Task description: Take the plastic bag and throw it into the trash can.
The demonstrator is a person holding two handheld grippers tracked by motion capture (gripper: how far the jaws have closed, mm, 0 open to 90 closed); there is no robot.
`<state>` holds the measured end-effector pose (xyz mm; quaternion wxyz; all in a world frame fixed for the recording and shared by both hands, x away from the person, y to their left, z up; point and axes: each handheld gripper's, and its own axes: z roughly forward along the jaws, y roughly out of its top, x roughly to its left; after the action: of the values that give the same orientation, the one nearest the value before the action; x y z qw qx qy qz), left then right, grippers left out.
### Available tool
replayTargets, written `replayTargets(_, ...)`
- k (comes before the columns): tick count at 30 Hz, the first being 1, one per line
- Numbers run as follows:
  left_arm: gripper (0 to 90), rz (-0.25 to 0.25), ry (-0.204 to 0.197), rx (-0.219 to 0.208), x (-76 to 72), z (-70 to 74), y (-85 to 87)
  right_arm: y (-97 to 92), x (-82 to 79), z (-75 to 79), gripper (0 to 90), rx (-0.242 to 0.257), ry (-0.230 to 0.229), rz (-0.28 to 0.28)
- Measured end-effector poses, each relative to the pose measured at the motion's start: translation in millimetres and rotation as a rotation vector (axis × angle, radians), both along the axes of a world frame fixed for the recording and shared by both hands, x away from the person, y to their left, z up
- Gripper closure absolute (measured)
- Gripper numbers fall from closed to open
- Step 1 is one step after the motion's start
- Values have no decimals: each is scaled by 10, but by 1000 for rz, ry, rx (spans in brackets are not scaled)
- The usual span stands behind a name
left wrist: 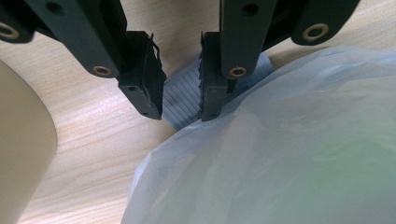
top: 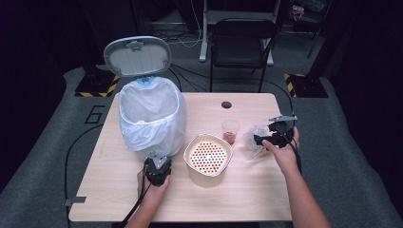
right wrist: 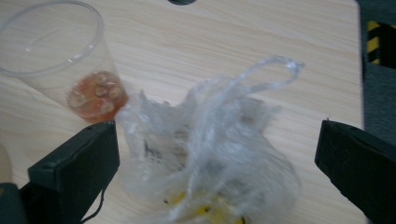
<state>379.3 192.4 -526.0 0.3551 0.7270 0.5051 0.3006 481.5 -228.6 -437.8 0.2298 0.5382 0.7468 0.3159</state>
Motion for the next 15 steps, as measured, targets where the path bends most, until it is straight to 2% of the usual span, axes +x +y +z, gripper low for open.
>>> replayTargets(2, 699, 0, -3, -2, 1, -2, 0, 41, 68, -24, 0, 28, 12, 14)
replayTargets(5, 699, 1, -3, -4, 1, -2, 1, 98, 117, -47, 6, 21, 11, 15)
replayTargets(6, 699, 7, 1, -20, -1, -6, -6, 123, 142, -56, 7, 17, 14, 8)
replayTargets(8, 699, 0, -2, -4, 1, -1, 1, 157, 193, -82, 7, 38, 23, 3)
replayTargets(11, 699, 2, -3, -5, 1, -3, 0, 172, 219, -110, 6, 36, 27, 1)
replayTargets(13, 700, 2, -1, -6, 1, -1, 1, 193, 254, -166, 7, 44, 53, -13)
replayTargets(14, 699, 8, 0, -25, -1, -9, -10, 196, 272, -198, 7, 36, 63, -12)
replayTargets(15, 699, 9, 0, -26, -1, -9, -9, 203, 289, -234, 9, 22, 66, -16)
